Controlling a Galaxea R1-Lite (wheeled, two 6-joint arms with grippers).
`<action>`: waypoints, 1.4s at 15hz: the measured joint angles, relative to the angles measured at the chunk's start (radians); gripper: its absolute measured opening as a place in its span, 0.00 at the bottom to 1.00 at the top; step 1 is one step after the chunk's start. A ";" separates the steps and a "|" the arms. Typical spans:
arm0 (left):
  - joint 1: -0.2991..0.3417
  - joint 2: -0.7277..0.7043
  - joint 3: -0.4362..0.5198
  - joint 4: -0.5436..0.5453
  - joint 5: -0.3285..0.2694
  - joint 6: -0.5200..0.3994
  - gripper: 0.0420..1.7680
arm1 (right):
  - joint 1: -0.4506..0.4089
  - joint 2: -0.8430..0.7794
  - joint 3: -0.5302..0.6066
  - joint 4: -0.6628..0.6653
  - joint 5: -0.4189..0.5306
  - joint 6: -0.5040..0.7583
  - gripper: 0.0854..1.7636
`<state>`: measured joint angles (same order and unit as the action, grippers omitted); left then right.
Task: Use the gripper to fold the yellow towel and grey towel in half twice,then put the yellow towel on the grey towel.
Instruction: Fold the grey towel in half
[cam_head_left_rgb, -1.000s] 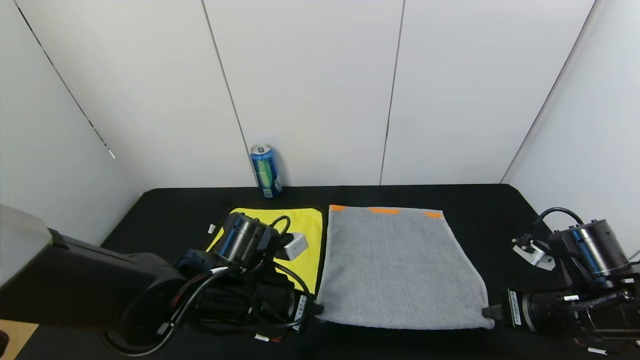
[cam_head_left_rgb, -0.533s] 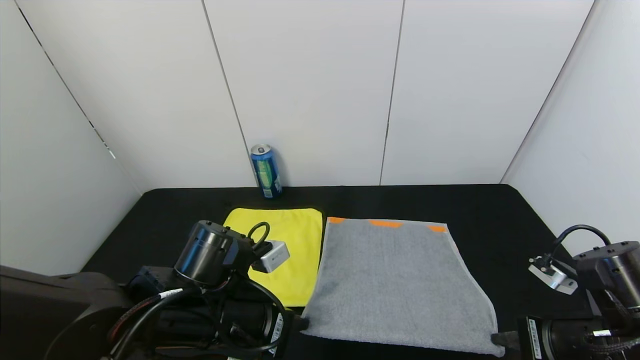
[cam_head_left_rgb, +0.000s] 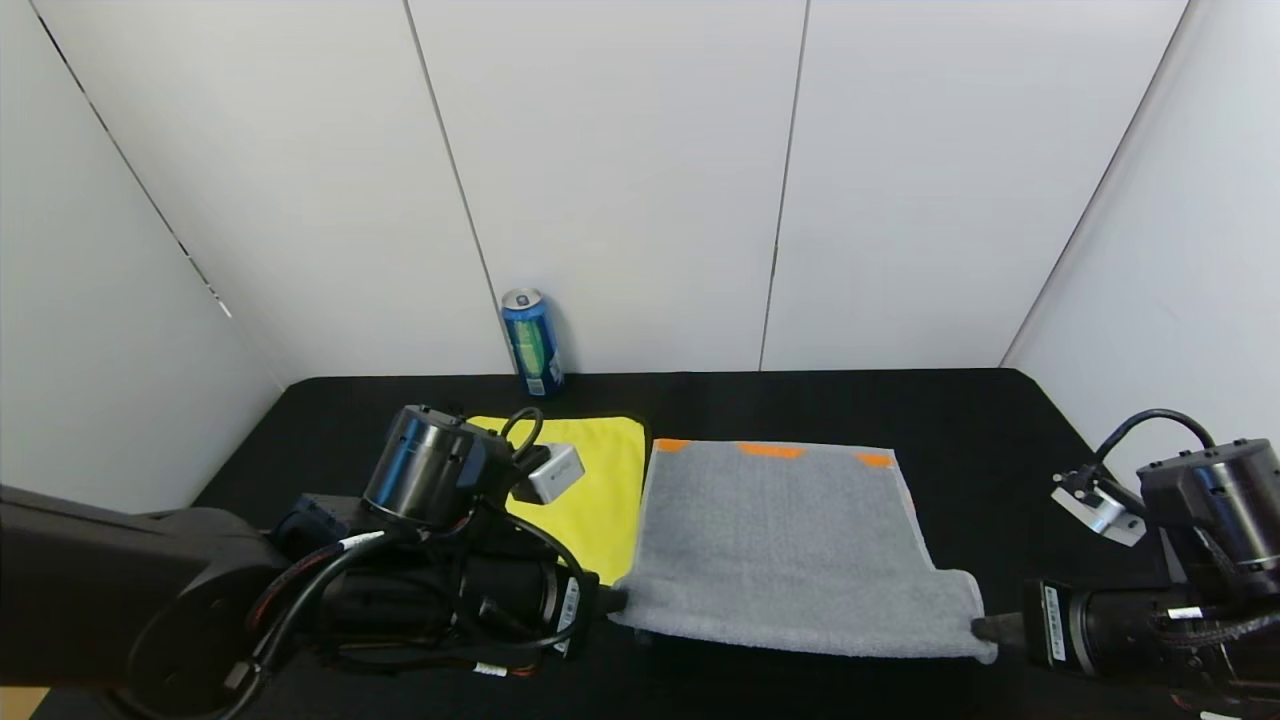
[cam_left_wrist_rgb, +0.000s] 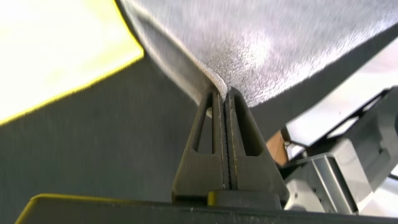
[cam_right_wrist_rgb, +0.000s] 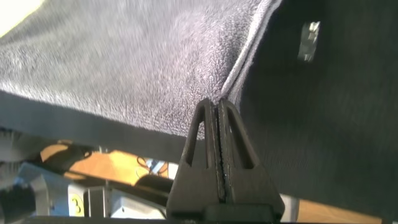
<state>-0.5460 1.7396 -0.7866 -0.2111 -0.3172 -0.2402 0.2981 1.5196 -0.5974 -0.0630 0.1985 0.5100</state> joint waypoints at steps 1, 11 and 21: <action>0.001 0.024 -0.029 0.000 0.001 0.001 0.04 | -0.009 0.022 -0.020 0.000 0.000 -0.002 0.02; 0.029 0.233 -0.270 0.003 0.012 0.060 0.04 | -0.118 0.215 -0.219 -0.003 0.002 -0.068 0.02; 0.101 0.317 -0.450 0.012 0.031 0.105 0.04 | -0.121 0.326 -0.364 -0.010 0.001 -0.085 0.02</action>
<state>-0.4445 2.0562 -1.2368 -0.1991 -0.2860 -0.1355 0.1774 1.8453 -0.9617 -0.0734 0.2000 0.4251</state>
